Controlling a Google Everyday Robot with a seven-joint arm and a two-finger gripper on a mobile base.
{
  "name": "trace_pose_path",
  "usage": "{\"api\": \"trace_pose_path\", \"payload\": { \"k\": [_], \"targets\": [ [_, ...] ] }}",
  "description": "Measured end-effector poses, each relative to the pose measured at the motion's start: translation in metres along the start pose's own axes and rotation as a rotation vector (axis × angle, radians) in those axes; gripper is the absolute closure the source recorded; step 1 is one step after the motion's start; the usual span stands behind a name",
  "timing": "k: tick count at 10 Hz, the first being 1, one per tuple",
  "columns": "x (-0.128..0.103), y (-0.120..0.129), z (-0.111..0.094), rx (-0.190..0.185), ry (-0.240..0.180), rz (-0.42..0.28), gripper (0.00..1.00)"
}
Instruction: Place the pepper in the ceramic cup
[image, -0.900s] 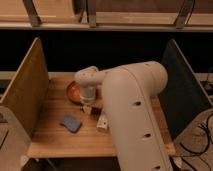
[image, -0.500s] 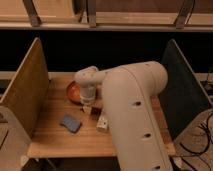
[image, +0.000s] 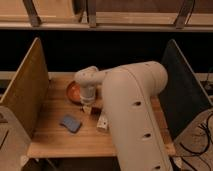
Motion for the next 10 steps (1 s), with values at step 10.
{"api": "trace_pose_path", "payload": {
  "k": [10],
  "targets": [
    [-0.003,-0.015,-0.027,0.074,0.050,-0.024,0.96]
  ]
}}
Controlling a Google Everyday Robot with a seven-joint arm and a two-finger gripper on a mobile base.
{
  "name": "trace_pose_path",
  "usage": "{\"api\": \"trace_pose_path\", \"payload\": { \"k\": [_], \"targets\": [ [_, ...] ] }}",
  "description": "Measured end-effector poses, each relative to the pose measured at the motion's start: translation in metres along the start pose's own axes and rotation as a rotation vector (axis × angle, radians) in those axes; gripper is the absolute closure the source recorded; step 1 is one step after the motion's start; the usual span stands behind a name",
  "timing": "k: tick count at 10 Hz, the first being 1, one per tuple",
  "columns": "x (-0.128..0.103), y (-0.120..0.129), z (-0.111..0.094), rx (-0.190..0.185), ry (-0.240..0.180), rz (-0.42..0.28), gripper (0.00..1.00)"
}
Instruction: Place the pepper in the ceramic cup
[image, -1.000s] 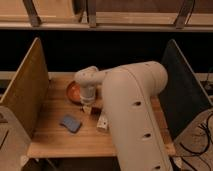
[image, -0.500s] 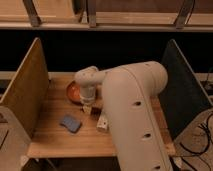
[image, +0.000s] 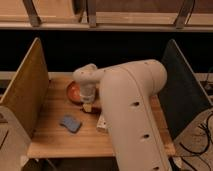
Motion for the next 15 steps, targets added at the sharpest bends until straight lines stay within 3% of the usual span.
{"api": "trace_pose_path", "payload": {
  "k": [2,4,7,15],
  "targets": [
    [-0.001,-0.006,-0.031,0.069,0.053,-0.004,0.96],
    [0.005,-0.005,-0.049,0.115,0.082,0.016,1.00],
    [0.012,-0.003,-0.050,0.128,0.084,0.062,0.98],
    [0.010,-0.001,-0.045,0.119,0.073,0.063,0.23]
  ]
}}
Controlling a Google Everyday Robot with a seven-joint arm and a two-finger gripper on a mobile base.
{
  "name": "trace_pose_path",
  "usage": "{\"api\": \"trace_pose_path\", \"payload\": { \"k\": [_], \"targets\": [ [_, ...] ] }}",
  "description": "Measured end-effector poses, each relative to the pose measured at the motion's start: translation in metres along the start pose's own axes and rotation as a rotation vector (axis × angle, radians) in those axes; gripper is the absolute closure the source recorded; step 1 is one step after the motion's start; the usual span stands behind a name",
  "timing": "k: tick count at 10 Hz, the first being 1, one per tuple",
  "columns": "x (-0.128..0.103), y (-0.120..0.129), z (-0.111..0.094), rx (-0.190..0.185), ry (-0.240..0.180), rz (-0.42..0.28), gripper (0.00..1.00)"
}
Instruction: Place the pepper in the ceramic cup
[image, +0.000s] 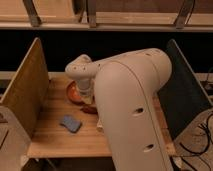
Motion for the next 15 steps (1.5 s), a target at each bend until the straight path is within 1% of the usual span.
{"api": "trace_pose_path", "payload": {
  "k": [1,3,6,9,11,12,15],
  "targets": [
    [0.000,0.002,0.004,-0.005,-0.008,0.001,0.20],
    [0.000,0.004,0.006,-0.006,-0.009,0.003,0.20],
    [0.004,0.004,0.009,-0.003,0.003,0.008,0.20],
    [0.003,0.006,0.019,-0.029,-0.001,0.019,0.20],
    [0.004,0.005,0.031,-0.051,0.007,0.030,0.20],
    [0.006,0.005,0.033,-0.055,0.012,0.037,0.20],
    [0.006,0.004,0.033,-0.055,0.010,0.039,0.20]
  ]
}}
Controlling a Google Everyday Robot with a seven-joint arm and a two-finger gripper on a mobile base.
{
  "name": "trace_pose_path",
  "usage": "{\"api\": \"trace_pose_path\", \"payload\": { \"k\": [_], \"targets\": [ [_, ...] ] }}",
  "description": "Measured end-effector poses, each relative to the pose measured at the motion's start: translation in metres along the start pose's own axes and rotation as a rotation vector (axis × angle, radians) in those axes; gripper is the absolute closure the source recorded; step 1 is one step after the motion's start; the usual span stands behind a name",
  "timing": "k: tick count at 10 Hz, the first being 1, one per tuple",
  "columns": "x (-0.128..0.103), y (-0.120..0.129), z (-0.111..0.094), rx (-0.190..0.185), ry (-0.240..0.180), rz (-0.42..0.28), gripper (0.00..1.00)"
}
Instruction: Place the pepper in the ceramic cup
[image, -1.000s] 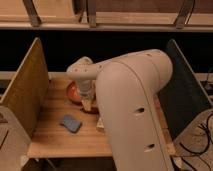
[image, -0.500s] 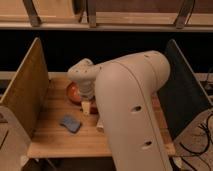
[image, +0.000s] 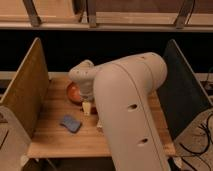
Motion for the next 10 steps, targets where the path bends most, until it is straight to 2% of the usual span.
{"api": "trace_pose_path", "payload": {
  "k": [2,6,10],
  "targets": [
    [0.002,0.000,0.004,-0.012,0.000,0.012,0.20],
    [-0.005,0.007,0.036,-0.098,-0.004,0.033,0.20],
    [-0.009,0.008,0.054,-0.141,0.009,0.029,0.21]
  ]
}}
